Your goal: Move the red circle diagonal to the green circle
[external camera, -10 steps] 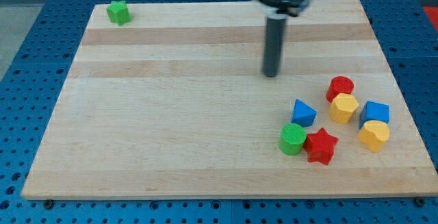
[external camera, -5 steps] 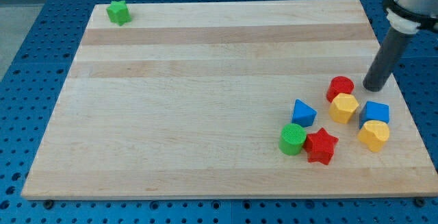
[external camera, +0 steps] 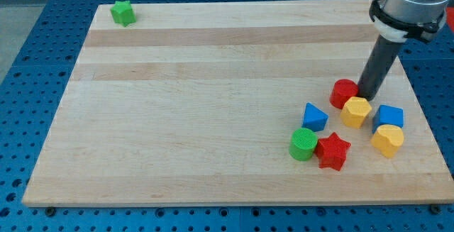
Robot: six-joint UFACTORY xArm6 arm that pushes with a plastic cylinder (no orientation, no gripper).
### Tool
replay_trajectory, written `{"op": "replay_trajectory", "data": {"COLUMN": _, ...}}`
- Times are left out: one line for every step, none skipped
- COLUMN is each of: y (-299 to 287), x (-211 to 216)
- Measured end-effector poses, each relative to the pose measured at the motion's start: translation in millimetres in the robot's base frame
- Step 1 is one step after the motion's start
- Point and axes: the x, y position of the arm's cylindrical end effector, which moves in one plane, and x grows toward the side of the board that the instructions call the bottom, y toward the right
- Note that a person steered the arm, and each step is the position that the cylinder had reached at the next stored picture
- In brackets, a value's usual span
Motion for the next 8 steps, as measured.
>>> {"op": "replay_trajectory", "data": {"y": -12, "x": 0}}
{"op": "replay_trajectory", "data": {"y": -30, "x": 0}}
{"op": "replay_trajectory", "data": {"y": -56, "x": 0}}
{"op": "replay_trajectory", "data": {"y": -83, "x": 0}}
{"op": "replay_trajectory", "data": {"y": -111, "x": 0}}
{"op": "replay_trajectory", "data": {"y": -143, "x": 0}}
{"op": "replay_trajectory", "data": {"y": -175, "x": -1}}
{"op": "replay_trajectory", "data": {"y": -194, "x": -12}}
